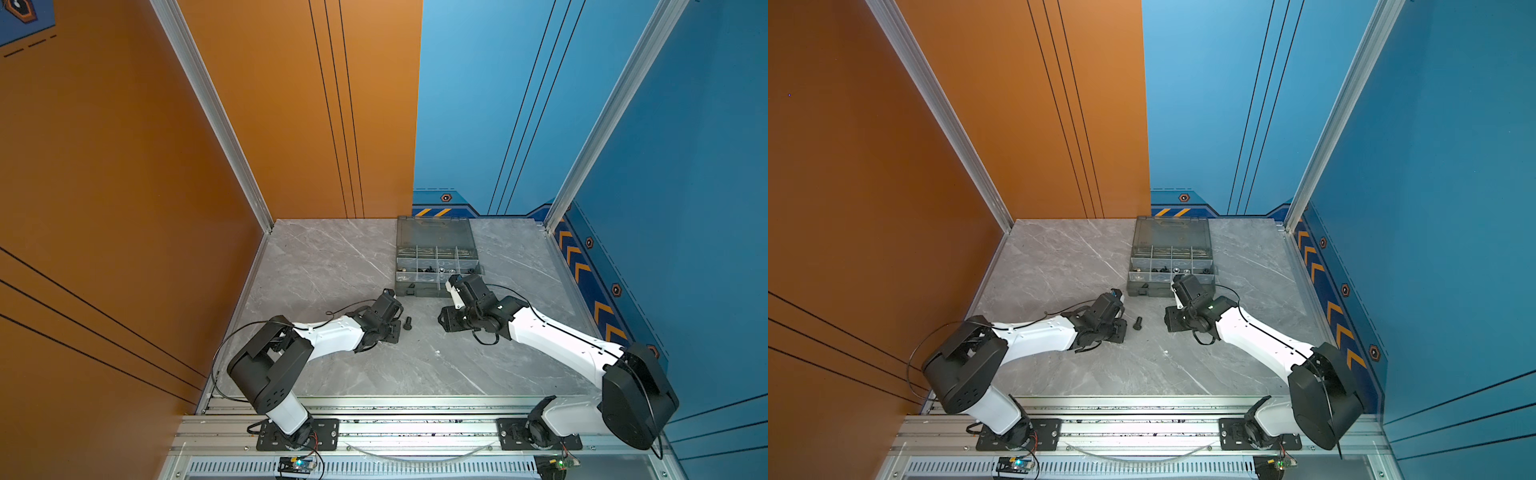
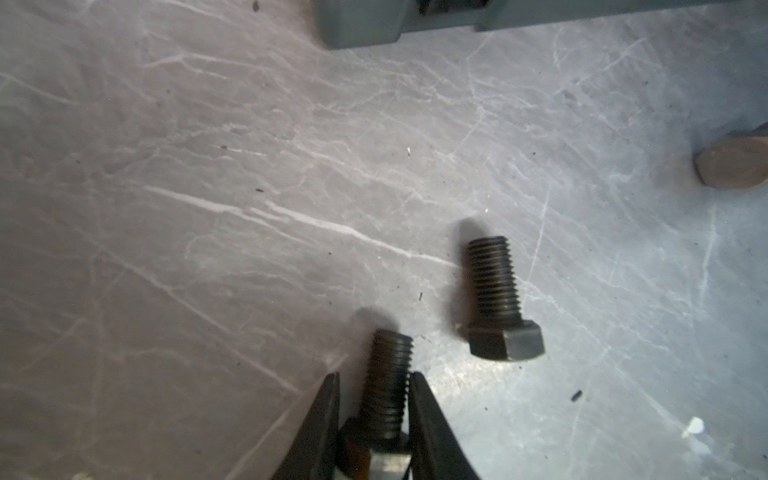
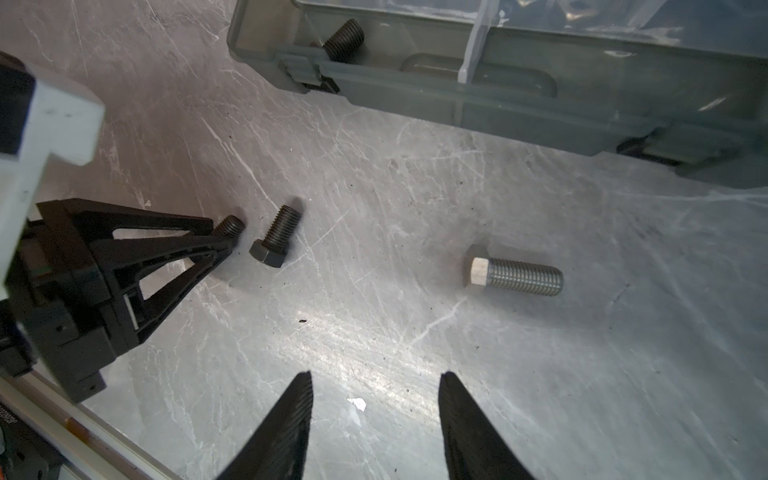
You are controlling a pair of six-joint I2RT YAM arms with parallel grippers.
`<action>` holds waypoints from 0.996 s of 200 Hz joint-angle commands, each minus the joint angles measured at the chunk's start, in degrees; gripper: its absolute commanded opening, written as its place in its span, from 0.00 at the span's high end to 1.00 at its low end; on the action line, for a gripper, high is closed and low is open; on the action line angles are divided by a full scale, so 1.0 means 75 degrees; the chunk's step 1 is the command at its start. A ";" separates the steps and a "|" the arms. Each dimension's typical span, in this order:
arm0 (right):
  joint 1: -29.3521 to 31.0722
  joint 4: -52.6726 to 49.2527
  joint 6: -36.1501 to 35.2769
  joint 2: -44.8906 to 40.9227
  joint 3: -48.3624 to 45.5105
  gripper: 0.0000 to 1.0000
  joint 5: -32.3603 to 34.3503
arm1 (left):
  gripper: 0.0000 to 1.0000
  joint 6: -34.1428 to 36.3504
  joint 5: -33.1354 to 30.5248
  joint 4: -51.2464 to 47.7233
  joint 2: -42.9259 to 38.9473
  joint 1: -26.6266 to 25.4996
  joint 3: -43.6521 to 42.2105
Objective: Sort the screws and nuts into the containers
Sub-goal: 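Lift the black bolt with the left gripper and carry it to the organizer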
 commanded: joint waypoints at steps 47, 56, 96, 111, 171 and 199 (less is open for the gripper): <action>-0.0342 -0.0324 0.0127 -0.0442 0.0149 0.48 -0.0121 | 1.00 -0.0084 0.0189 0.0296 -0.1630 0.0512 0.0213; -0.0412 -0.0374 0.0110 -0.0428 0.0252 0.48 -0.0165 | 1.00 -0.0156 0.0218 0.0491 -0.1647 0.0652 0.0287; -0.1011 -0.0462 0.0061 -0.0267 0.0866 0.48 -0.0836 | 1.00 -0.0104 0.0612 0.0722 -0.0818 0.1053 0.1309; -0.1173 -0.0556 -0.0045 -0.0178 0.1167 0.48 -0.0899 | 1.00 -0.0219 0.0911 0.0756 -0.0322 0.1194 0.1780; -0.1532 -0.0728 -0.0155 0.0252 0.1593 0.47 -0.1191 | 1.00 -0.0595 0.1244 0.0853 0.1274 0.1370 0.3036; -0.1567 -0.0728 -0.0119 0.0370 0.1500 0.47 -0.1315 | 1.00 -0.0595 0.1250 0.0859 0.1749 0.1366 0.3372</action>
